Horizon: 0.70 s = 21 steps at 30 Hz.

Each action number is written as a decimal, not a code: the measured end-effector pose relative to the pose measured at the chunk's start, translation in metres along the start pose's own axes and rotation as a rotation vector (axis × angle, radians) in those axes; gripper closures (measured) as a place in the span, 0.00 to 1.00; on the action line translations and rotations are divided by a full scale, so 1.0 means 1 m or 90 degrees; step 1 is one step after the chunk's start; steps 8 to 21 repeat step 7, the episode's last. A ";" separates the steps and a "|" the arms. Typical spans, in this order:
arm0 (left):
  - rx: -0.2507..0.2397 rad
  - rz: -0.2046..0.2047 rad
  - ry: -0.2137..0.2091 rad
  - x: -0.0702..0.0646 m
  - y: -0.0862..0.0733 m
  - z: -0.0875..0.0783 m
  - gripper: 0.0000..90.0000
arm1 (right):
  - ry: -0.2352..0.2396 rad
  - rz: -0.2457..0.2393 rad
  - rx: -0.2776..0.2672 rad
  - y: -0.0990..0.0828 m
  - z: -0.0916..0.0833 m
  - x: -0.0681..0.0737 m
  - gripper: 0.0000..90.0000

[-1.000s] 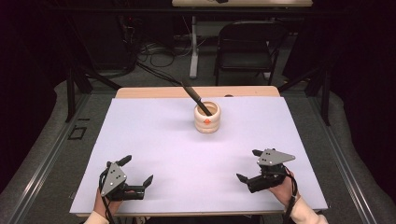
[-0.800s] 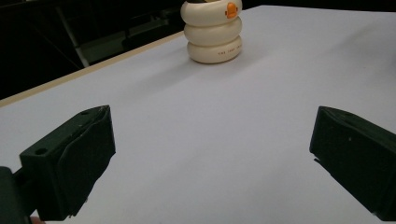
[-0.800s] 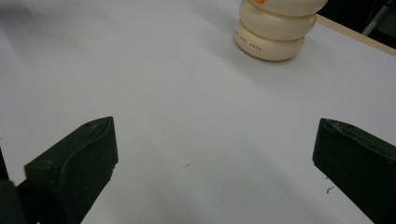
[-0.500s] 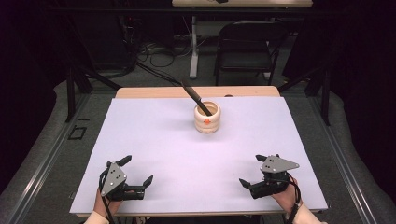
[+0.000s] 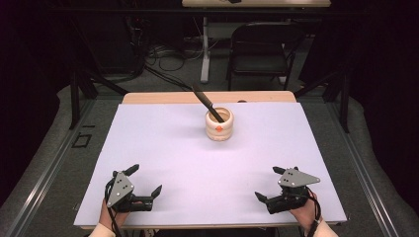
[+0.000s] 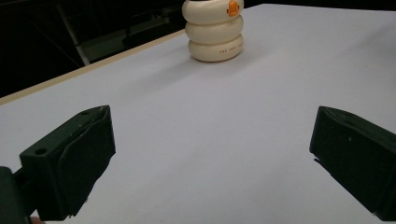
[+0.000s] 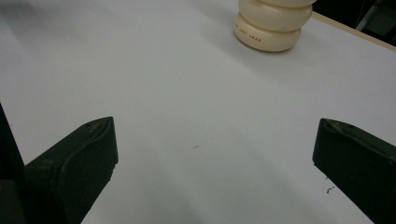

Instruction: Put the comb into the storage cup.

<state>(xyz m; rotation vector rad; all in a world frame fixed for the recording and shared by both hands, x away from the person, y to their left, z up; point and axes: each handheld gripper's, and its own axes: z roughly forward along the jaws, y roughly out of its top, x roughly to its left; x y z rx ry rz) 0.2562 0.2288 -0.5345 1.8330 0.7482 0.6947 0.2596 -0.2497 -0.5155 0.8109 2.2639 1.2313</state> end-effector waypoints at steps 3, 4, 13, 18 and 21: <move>0.001 0.003 0.001 0.000 0.000 0.000 0.00 | -0.002 0.000 -0.005 -0.001 -0.002 0.000 0.00; 0.000 0.002 0.000 0.000 0.000 0.000 0.00 | 0.000 -0.001 -0.007 -0.001 -0.002 0.000 0.00; 0.004 0.002 0.002 0.001 0.000 0.001 0.00 | 0.005 -0.004 -0.008 -0.001 -0.001 -0.001 0.00; 0.004 0.002 0.002 0.001 0.000 0.001 0.00 | 0.005 -0.004 -0.008 -0.001 -0.001 -0.001 0.00; 0.004 0.002 0.002 0.001 0.000 0.001 0.00 | 0.005 -0.004 -0.008 -0.001 -0.001 -0.001 0.00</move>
